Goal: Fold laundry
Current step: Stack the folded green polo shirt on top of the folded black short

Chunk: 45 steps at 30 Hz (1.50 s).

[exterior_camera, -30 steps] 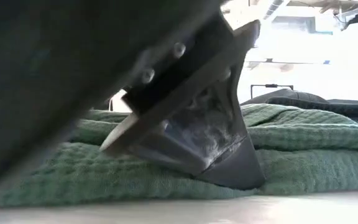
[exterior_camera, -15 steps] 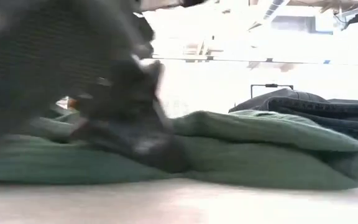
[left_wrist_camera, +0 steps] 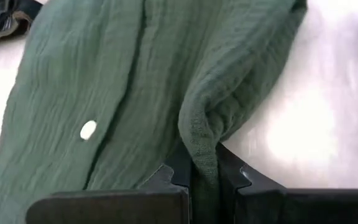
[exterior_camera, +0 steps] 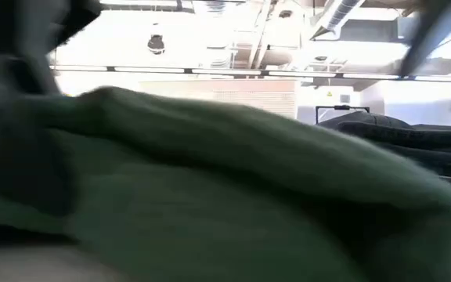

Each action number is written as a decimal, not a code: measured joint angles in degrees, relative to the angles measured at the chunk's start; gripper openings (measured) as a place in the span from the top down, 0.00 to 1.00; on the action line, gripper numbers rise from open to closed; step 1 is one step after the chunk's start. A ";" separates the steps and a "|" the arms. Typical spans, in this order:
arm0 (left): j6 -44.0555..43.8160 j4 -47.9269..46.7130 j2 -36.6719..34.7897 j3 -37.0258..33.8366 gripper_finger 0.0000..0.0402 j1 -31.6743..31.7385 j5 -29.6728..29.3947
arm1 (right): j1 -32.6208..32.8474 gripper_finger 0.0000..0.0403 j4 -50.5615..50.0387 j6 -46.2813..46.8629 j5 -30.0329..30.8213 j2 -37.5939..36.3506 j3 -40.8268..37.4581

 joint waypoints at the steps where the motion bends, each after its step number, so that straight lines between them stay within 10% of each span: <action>1: -1.47 0.21 -0.45 -0.55 0.98 -0.51 -0.08 | -0.76 0.59 0.12 -0.56 0.00 0.55 0.21; 10: -5.95 12.88 -3.06 -8.70 0.99 -1.19 2.01 | -6.11 0.40 2.08 -5.33 -2.76 4.32 0.38; 24: -3.91 16.35 -3.35 -10.89 0.99 -0.13 3.36 | -10.22 0.40 13.96 -12.15 -2.70 11.86 0.63; 28: -4.28 16.35 -3.35 -10.91 0.98 -0.14 3.02 | -10.43 0.51 16.68 -11.57 -2.41 12.75 0.66; 34: -5.08 14.29 -3.43 -10.91 0.85 -0.58 -1.15 | -10.35 0.93 11.92 -8.97 -6.61 9.30 0.39; 45: -3.88 8.88 -10.39 -10.80 0.57 -0.85 -6.49 | -13.83 0.94 -4.34 14.08 -20.86 -7.15 0.32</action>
